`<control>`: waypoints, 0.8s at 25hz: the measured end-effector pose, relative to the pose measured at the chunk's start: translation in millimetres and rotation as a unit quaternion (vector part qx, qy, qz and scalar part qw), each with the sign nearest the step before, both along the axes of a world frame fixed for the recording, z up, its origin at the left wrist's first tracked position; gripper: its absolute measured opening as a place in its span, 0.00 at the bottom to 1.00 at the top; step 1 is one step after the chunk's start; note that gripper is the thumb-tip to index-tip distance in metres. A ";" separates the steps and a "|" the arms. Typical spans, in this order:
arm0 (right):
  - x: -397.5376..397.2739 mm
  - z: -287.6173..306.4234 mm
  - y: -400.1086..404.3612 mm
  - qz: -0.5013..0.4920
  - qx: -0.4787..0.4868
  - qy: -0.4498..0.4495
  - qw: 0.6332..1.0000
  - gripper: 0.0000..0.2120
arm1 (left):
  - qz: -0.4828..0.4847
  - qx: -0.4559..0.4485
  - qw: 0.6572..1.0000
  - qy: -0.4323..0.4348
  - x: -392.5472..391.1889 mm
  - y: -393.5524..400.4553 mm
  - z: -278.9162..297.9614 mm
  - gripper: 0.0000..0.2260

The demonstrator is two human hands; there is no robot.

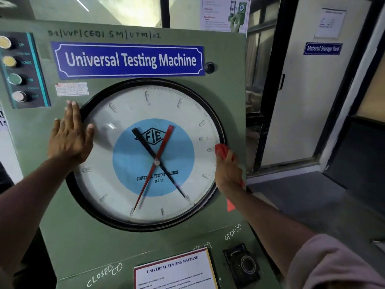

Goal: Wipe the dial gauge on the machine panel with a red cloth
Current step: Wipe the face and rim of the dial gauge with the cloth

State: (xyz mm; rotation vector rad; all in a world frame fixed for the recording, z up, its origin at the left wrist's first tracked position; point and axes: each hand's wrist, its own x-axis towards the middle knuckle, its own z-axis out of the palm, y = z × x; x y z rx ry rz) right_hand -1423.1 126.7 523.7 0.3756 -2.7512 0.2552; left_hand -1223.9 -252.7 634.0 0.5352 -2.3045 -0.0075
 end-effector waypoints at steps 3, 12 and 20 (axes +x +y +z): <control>-2.6 15.1 -8.2 -0.012 -0.020 0.024 0.999 0.40 | -0.004 -0.007 1.000 0.013 -5.0 1.5 0.2 0.35; -14.6 51.7 -27.1 -0.004 -0.072 0.059 0.996 0.32 | 0.003 -0.010 1.000 0.007 -12.0 -3.7 1.6 0.38; -18.6 73.5 -46.6 0.008 -0.108 0.092 0.990 0.33 | 0.000 -0.014 1.000 0.002 -13.4 -9.2 0.4 0.40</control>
